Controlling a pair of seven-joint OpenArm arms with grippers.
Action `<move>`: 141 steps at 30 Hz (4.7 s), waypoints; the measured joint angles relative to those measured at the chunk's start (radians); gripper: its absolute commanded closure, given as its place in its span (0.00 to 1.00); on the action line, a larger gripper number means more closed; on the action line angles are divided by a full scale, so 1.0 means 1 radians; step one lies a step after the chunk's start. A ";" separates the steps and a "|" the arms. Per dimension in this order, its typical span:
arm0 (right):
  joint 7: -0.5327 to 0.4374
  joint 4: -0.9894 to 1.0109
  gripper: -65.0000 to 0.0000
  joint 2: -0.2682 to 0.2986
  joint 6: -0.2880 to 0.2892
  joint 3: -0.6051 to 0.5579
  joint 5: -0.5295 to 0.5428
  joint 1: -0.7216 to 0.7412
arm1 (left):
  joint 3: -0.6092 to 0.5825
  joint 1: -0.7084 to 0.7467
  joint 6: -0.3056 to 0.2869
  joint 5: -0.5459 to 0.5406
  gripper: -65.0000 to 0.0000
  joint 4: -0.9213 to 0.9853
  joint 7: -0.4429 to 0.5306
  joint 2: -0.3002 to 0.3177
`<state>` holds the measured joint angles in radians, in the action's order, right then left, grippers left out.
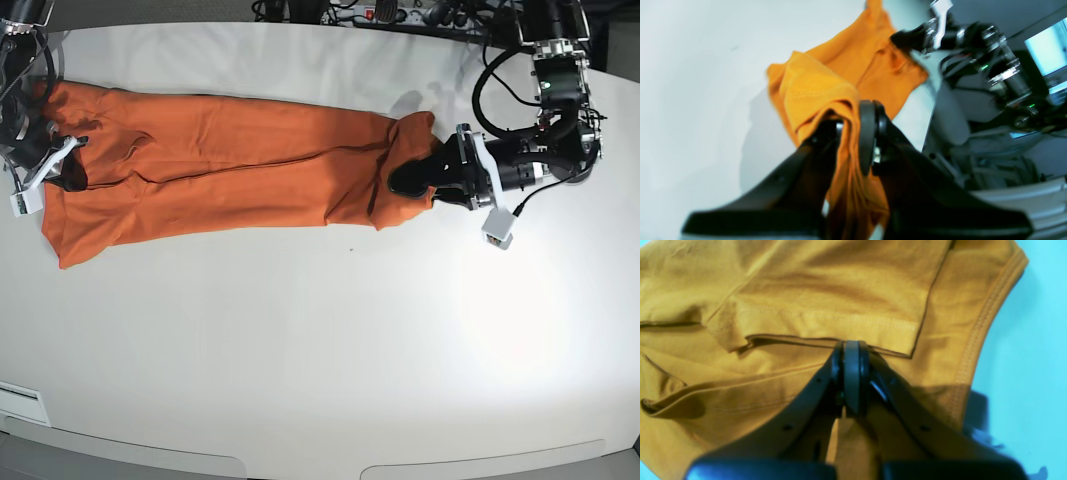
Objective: Fold the T-shirt properly
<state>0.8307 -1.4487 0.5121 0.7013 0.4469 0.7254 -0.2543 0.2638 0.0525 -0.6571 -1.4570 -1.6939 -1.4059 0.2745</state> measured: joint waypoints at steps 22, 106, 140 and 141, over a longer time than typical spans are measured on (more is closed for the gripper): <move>0.008 0.000 1.00 0.000 0.002 0.000 0.012 0.000 | -0.238 0.000 -0.032 0.420 1.00 0.068 0.309 -0.289; 0.532 0.426 0.61 0.046 0.018 0.034 0.781 0.169 | -0.301 -0.067 0.197 0.826 1.00 0.178 0.415 -0.269; 0.435 0.005 1.00 0.131 -0.005 0.024 0.233 0.155 | -0.262 -0.119 -0.029 0.506 1.00 0.009 0.206 -0.220; 0.428 -0.026 1.00 0.131 -0.005 0.024 0.209 0.156 | -0.249 -0.119 -0.029 0.503 1.00 0.009 0.204 -0.206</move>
<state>1.2591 -1.4746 0.6430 0.6960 0.4709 0.9348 -0.0982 0.0143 -0.0669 -0.6865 -0.9543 -1.6852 -1.2018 0.0689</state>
